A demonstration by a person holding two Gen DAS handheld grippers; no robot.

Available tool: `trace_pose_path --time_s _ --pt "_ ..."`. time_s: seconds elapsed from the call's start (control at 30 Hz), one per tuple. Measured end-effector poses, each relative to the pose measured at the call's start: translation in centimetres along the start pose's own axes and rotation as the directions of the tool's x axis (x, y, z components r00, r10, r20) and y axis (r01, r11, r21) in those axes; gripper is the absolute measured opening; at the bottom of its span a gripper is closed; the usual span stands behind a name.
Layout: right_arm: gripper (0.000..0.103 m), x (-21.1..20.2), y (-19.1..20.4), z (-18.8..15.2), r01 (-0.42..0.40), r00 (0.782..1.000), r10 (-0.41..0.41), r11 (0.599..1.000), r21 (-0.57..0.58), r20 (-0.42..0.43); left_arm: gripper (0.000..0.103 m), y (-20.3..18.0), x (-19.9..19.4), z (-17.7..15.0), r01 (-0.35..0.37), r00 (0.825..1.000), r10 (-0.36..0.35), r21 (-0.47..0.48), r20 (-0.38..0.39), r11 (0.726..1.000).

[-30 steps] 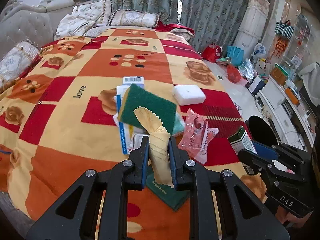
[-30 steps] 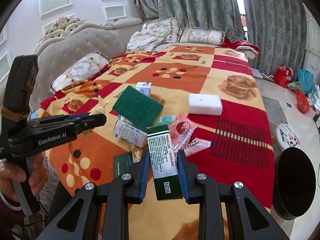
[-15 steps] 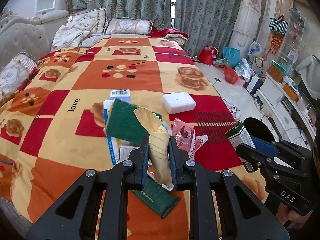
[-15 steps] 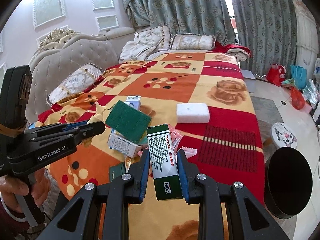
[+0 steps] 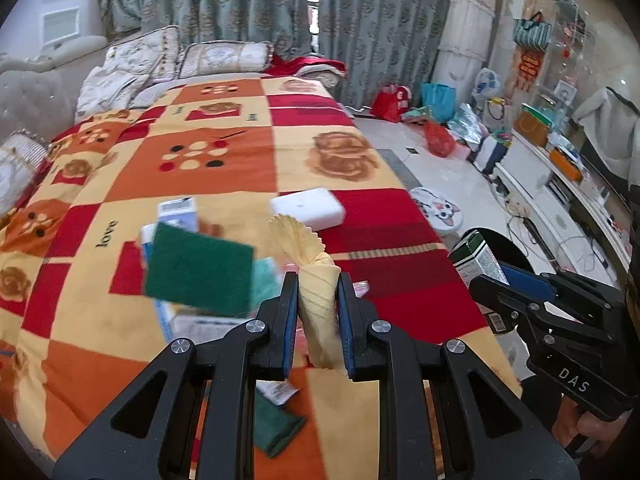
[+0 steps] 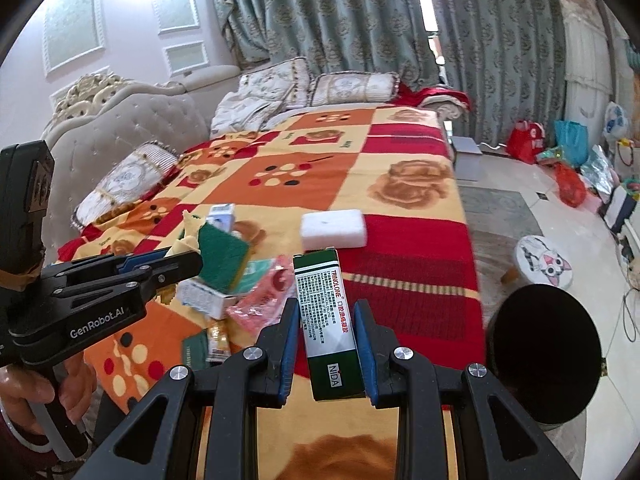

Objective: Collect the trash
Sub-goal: 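Lift both held items and carry them over the black bin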

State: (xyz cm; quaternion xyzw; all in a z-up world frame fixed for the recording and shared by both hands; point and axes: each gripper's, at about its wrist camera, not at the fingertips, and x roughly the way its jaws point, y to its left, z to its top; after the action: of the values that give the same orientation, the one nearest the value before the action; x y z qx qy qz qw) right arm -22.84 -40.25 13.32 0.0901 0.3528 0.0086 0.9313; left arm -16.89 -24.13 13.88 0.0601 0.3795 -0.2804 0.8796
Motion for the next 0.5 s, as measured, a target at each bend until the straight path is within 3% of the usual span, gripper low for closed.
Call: trace_pose_path --time_s 0.5 --pt "0.026 -2.0 -8.7 -0.8 0.144 0.990 -0.144 0.985 0.095 -0.003 0.016 -8.7 4.8 2.1 0.146 0.987 -0.142 0.055 -0.071 0.988"
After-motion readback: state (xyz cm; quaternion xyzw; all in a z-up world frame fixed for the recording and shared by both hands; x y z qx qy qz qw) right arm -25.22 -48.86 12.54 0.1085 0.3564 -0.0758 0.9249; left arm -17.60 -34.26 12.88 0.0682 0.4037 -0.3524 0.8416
